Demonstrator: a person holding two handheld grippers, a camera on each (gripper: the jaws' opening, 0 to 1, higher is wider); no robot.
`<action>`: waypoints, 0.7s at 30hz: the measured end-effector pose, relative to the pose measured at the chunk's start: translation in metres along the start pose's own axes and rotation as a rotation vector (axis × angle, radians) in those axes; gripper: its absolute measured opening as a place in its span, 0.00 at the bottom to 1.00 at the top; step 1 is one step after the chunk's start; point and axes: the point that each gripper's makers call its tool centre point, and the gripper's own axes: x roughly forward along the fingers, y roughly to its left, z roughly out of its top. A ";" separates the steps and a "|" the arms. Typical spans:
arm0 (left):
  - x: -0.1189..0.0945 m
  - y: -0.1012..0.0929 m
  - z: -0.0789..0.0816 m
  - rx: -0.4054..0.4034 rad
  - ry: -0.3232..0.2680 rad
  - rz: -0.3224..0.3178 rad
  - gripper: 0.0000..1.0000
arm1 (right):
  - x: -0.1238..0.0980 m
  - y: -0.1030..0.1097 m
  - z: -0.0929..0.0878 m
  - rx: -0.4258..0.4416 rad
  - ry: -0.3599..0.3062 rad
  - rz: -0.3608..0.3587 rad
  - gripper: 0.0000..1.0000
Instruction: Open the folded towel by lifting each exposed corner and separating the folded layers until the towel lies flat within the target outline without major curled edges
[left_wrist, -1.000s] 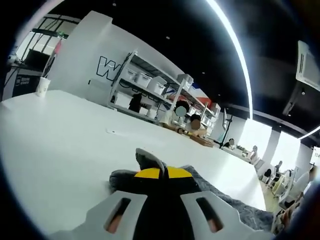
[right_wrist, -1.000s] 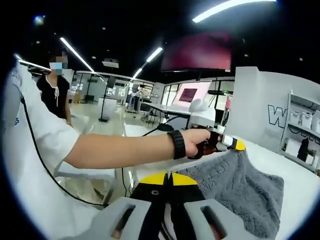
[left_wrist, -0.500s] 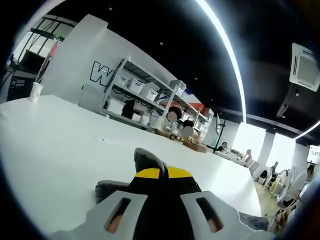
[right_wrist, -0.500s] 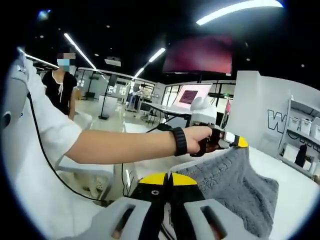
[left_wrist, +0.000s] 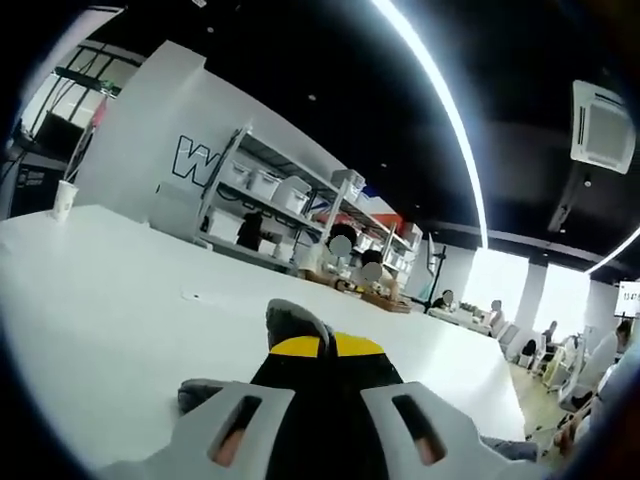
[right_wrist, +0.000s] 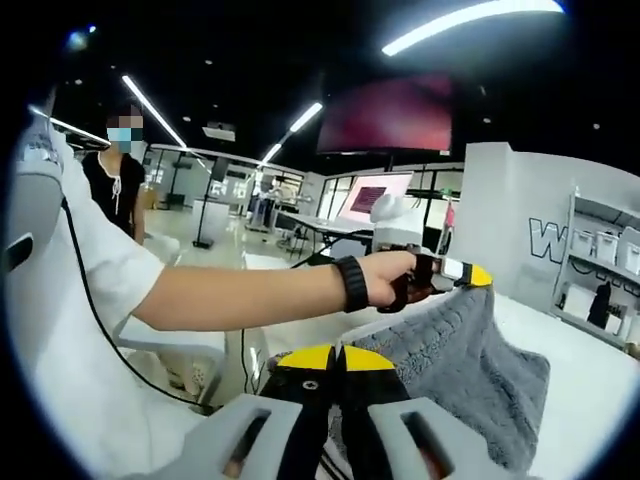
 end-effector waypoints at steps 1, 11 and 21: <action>0.002 -0.001 0.000 0.003 0.001 -0.003 0.00 | -0.001 -0.001 0.002 0.002 -0.005 -0.002 0.00; 0.013 -0.006 0.004 -0.020 -0.015 -0.023 0.00 | -0.015 -0.011 0.012 0.008 -0.037 -0.035 0.00; 0.017 -0.016 0.006 -0.060 -0.036 -0.049 0.01 | -0.029 -0.020 0.018 0.023 -0.061 -0.055 0.00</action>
